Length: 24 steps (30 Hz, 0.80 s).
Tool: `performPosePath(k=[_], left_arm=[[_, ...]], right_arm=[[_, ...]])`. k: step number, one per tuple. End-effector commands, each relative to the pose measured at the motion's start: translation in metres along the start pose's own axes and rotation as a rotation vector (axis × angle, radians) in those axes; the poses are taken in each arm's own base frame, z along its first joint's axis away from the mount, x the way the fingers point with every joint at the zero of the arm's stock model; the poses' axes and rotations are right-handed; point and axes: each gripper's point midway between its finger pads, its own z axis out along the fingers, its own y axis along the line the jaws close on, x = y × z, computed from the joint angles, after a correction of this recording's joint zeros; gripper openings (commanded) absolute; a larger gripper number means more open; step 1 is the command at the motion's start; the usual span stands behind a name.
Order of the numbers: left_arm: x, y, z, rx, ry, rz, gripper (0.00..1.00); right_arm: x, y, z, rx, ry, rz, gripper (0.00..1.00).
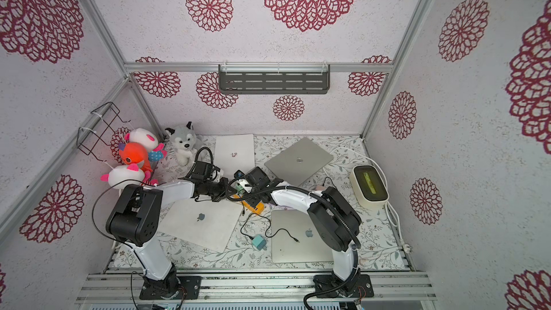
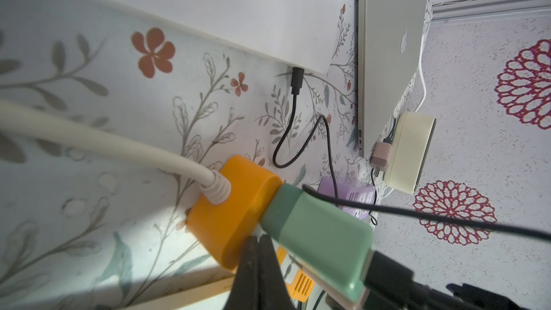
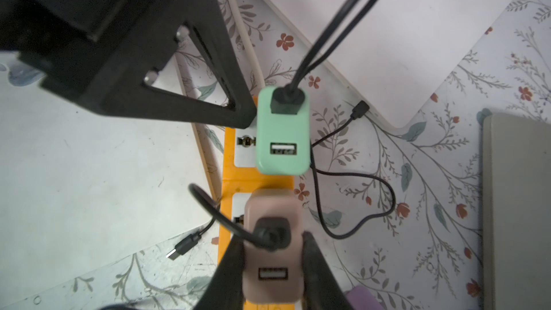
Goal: Unplug the laptop charger
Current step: Remove the plug from the socket.
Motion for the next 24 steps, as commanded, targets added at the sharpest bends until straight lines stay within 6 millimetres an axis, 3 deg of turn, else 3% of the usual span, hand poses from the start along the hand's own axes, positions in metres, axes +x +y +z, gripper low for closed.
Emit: performPosePath(k=[1, 8, 14, 19, 24], left_arm=[[0.031, 0.038, 0.008, -0.133, 0.076, -0.076, 0.0], [0.032, 0.037, 0.008, -0.134, 0.075, -0.073, 0.0], [0.033, 0.037, 0.008, -0.136, 0.078, -0.072, 0.0], [0.033, 0.038, 0.01, -0.135, 0.08, -0.072, 0.0], [0.033, 0.038, 0.011, -0.138, 0.081, -0.071, 0.0]], right_arm=[[-0.012, 0.002, -0.012, -0.079, -0.055, 0.069, 0.05], [-0.022, -0.002, -0.01, -0.106, -0.069, 0.159, 0.05], [-0.018, -0.011, -0.014, -0.016, -0.042, 0.101, 0.03], [-0.003, -0.018, -0.009, 0.073, 0.064, 0.022, 0.03], [-0.011, -0.013, -0.014, 0.022, 0.016, 0.051, 0.03]])
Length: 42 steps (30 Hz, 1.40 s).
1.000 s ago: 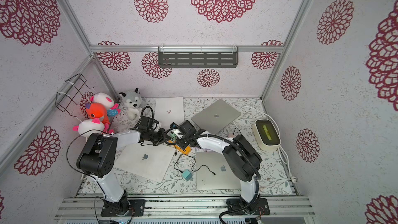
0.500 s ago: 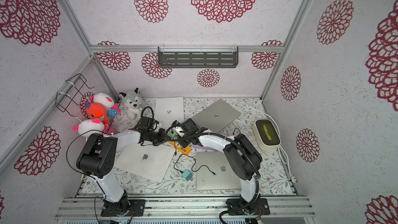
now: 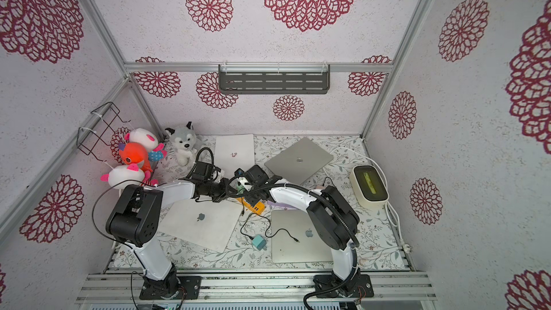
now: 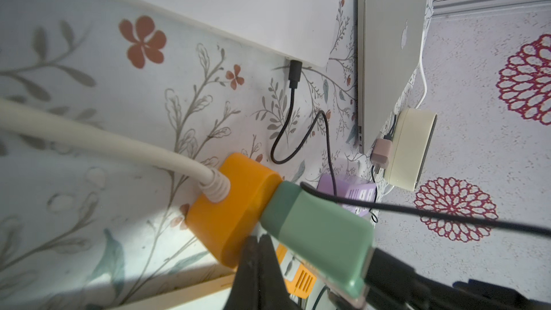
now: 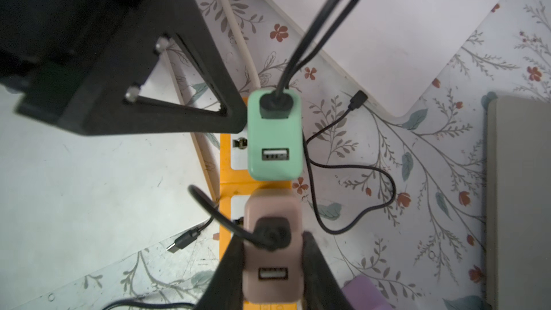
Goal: Unplug the laptop charger
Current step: Remove the plug from the socket.
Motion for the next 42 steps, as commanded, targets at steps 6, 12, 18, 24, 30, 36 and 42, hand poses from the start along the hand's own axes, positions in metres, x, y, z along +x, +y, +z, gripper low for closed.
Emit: performPosePath(k=[6, 12, 18, 24, 30, 36, 42], left_arm=[[0.031, 0.042, 0.01, -0.145, 0.078, -0.079, 0.0], [0.031, 0.042, 0.011, -0.144, 0.08, -0.078, 0.0], [0.031, 0.042, 0.01, -0.145, 0.079, -0.078, 0.0], [0.031, 0.042, 0.01, -0.145, 0.08, -0.077, 0.0], [0.032, 0.042, 0.011, -0.146, 0.082, -0.076, 0.0], [0.033, 0.044, 0.011, -0.145, 0.084, -0.078, 0.0], [0.034, 0.045, 0.012, -0.147, 0.087, -0.077, 0.0]], right_arm=[[-0.029, -0.004, -0.023, -0.082, -0.144, 0.099, 0.03], [-0.012, -0.012, -0.012, 0.043, -0.016, -0.004, 0.02], [-0.027, -0.001, -0.024, -0.118, -0.162, 0.117, 0.02], [-0.016, -0.009, -0.014, 0.019, -0.042, 0.02, 0.02], [-0.02, -0.003, -0.018, -0.037, -0.078, 0.035, 0.02], [-0.021, -0.01, -0.019, -0.02, -0.079, 0.054, 0.02], [-0.019, -0.012, -0.02, 0.004, -0.074, 0.037, 0.02]])
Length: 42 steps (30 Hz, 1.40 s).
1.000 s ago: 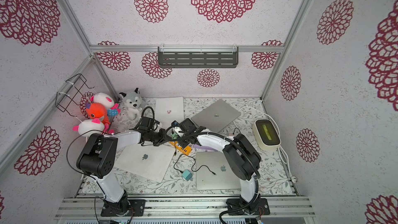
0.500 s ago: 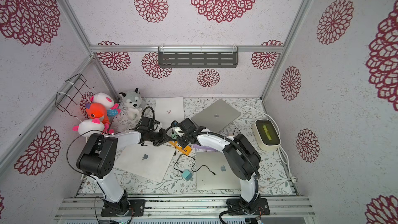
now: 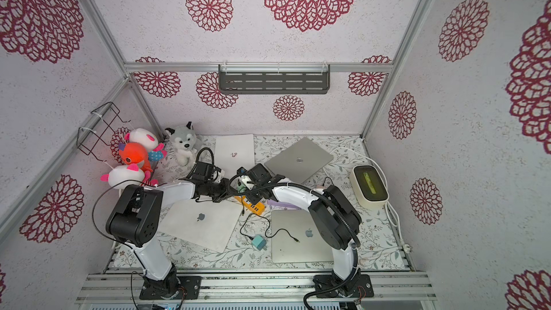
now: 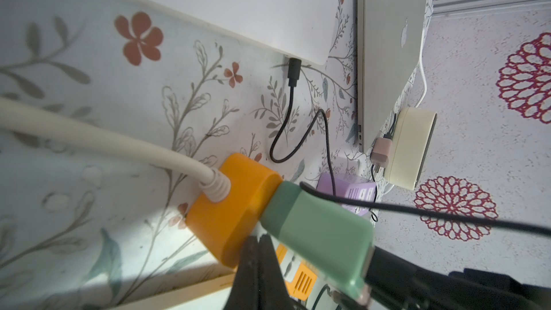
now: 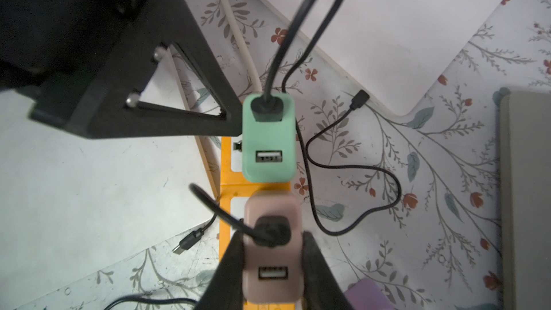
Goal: Unplug the laptop charger
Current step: Remove the plug from the socket.
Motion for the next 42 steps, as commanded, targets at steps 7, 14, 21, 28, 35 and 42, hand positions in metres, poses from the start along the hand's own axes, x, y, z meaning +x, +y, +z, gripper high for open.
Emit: performPosePath(k=[7, 14, 21, 28, 35, 42], left_arm=[[0.031, 0.044, 0.011, -0.144, 0.08, -0.081, 0.0], [0.032, 0.044, 0.01, -0.148, 0.081, -0.081, 0.0], [0.031, 0.044, 0.01, -0.148, 0.08, -0.082, 0.0], [0.031, 0.044, 0.009, -0.149, 0.078, -0.08, 0.0], [0.032, 0.044, 0.01, -0.149, 0.083, -0.081, 0.0], [0.033, 0.045, 0.01, -0.152, 0.082, -0.083, 0.0]], right_arm=[[-0.009, -0.005, -0.011, 0.074, 0.006, -0.054, 0.01], [-0.022, -0.001, -0.019, -0.016, -0.101, 0.048, 0.02], [-0.009, -0.008, -0.015, 0.073, -0.015, -0.03, 0.02], [-0.025, -0.006, -0.025, -0.02, -0.133, 0.071, 0.02], [-0.021, -0.001, -0.021, 0.019, -0.067, -0.011, 0.02], [-0.023, -0.006, -0.025, 0.04, -0.081, 0.003, 0.02]])
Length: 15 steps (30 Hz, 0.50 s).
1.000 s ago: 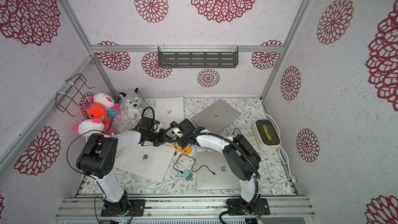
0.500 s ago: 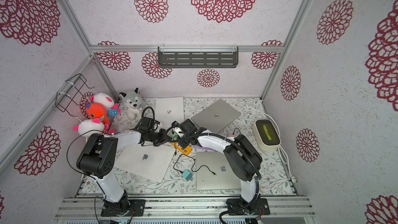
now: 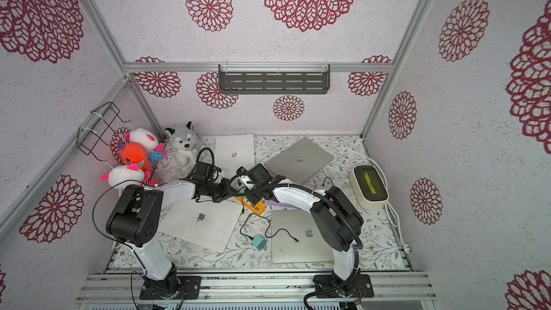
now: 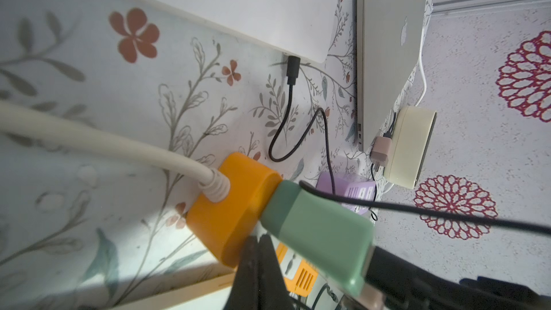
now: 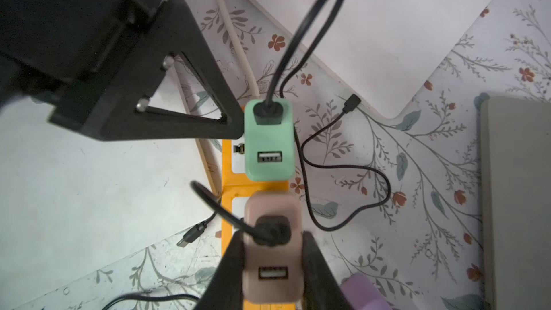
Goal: Unplug the laptop charger
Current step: Remove the plug from the socket.
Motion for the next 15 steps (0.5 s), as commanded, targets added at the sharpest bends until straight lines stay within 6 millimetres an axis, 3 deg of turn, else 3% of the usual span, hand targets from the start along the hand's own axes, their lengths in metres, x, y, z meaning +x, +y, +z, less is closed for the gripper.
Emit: performPosePath(k=[1, 15], left_arm=[[0.032, 0.045, 0.009, -0.153, 0.08, -0.083, 0.0], [0.016, 0.001, -0.007, -0.089, 0.039, -0.044, 0.0]], right_arm=[[-0.019, -0.009, -0.019, 0.03, -0.057, 0.011, 0.02], [-0.025, -0.012, -0.054, 0.054, -0.111, 0.023, 0.02]])
